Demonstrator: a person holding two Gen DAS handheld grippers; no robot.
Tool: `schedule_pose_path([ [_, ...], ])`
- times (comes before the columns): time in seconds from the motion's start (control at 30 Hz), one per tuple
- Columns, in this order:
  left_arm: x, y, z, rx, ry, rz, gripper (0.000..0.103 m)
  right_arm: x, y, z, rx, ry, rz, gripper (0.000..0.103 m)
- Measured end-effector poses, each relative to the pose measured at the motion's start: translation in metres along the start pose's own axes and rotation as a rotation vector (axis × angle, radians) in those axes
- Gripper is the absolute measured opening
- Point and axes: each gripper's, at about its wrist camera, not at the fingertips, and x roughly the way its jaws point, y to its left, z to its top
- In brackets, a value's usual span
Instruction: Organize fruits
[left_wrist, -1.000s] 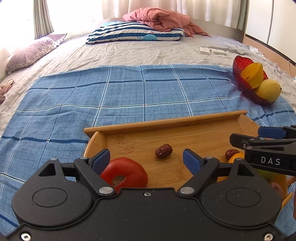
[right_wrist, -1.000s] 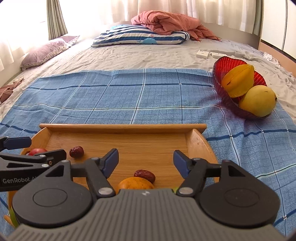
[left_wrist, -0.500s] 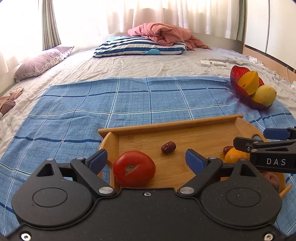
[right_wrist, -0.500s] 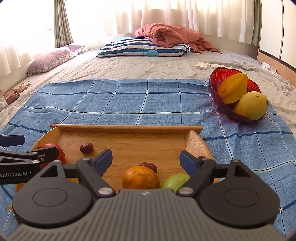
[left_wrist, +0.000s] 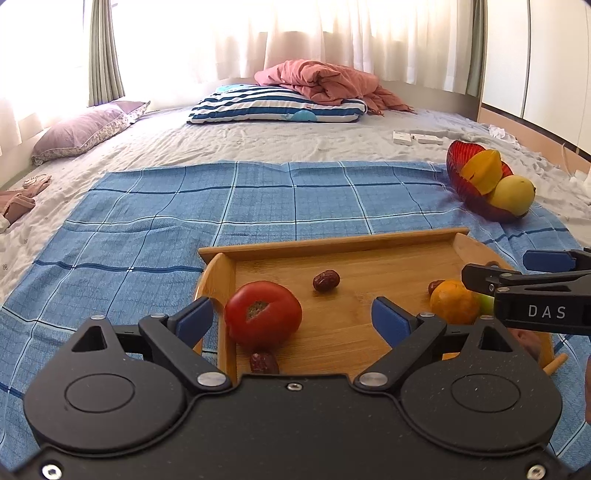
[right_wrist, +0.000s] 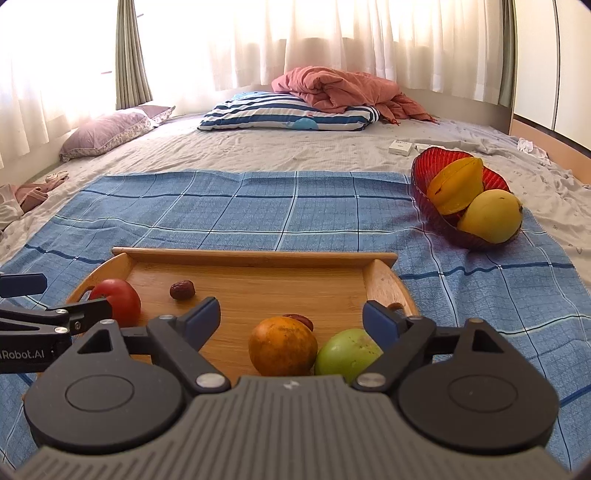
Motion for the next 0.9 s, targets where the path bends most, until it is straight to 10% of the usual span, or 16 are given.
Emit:
schedule_pose_path([
  [0.9,-0.048,0.004,-0.062,-0.057,-0.045,-0.009,0.094,-0.060,0.004,-0.045,0.005,-0.140,-0.016,0.096],
])
